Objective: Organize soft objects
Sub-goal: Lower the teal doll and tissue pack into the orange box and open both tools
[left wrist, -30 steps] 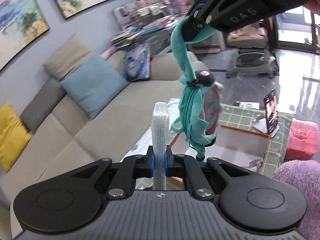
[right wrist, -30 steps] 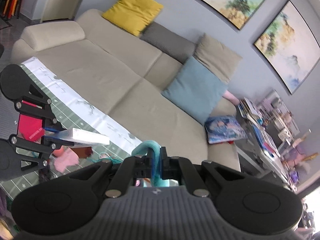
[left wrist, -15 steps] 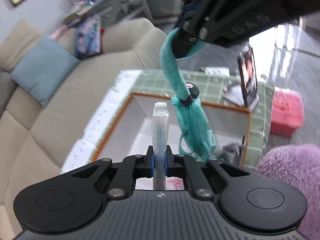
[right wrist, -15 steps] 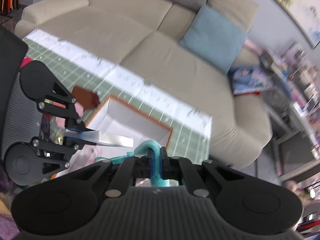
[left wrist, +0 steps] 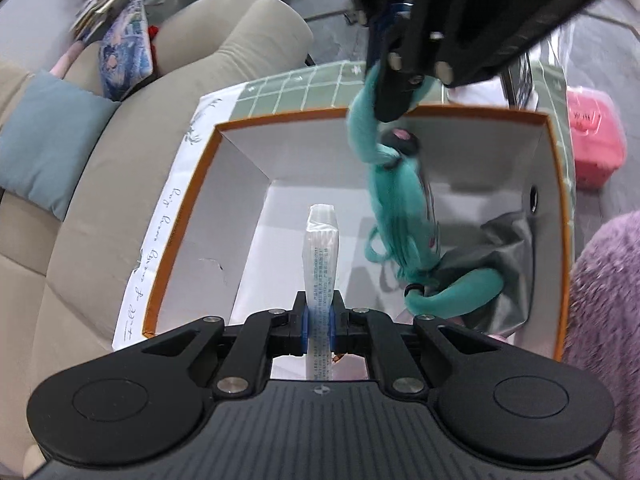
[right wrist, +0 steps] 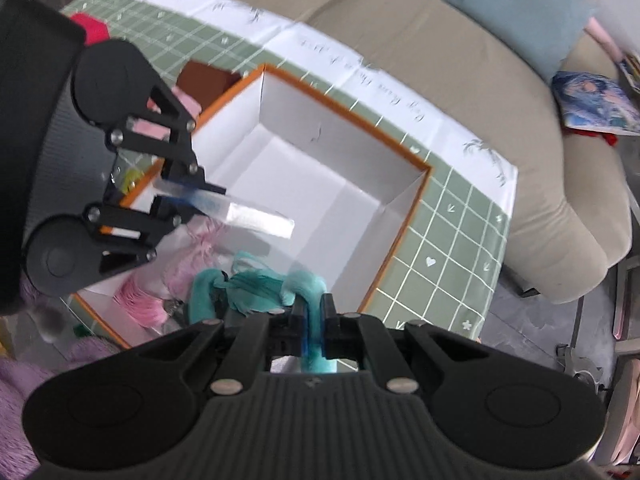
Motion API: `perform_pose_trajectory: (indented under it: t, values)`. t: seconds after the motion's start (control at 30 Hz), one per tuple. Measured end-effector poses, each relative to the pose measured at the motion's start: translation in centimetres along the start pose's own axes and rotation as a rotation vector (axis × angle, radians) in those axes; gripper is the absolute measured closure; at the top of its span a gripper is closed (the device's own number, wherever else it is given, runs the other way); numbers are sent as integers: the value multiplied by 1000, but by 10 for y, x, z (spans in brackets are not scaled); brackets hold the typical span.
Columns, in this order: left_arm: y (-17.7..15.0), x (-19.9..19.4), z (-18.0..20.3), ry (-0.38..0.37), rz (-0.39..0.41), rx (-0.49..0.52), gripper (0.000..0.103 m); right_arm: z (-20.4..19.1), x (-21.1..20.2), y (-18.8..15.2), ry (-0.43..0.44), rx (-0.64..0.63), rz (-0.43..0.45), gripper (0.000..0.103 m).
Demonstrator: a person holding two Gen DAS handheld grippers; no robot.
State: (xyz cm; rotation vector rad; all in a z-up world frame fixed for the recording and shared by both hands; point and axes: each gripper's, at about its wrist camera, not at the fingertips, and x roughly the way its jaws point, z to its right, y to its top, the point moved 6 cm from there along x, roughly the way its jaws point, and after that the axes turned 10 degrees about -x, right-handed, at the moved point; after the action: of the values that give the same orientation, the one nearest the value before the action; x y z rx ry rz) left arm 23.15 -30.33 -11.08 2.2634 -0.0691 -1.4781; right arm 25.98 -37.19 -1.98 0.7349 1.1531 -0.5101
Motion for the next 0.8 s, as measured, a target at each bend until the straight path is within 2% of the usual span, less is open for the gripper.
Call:
perform_pose_trajectory:
  t: [0.1, 0.2, 0.4, 0.5, 0.57, 0.63, 0.67, 0.77, 0.8]
  values:
    - [-3, 10, 6, -17, -8, 45, 93, 4, 16, 5, 23, -19, -15, 100]
    - [-7, 20, 12, 1, -12, 109, 93, 4, 30, 8, 56, -37, -26, 100]
    - [-12, 37, 13, 19, -31, 118, 92, 1, 55, 0, 94, -106, -68, 98]
    - [-11, 46, 13, 57, -33, 131, 92, 3, 63, -2, 98, -97, -77, 93]
    - [-11, 52, 13, 101, -33, 140, 92, 6, 66, -2, 95, -93, -73, 86]
    - [-11, 57, 12, 133, -34, 130, 92, 6, 68, -1, 95, -90, -69, 74]
    - [-11, 59, 12, 143, -37, 126, 92, 6, 68, -1, 93, -93, -66, 74]
    - [-11, 61, 16, 102, -59, 114, 91, 2, 64, -2, 94, -94, -66, 71]
    - [-12, 60, 17, 83, -65, 105, 81, 2, 63, -2, 95, -94, -67, 70]
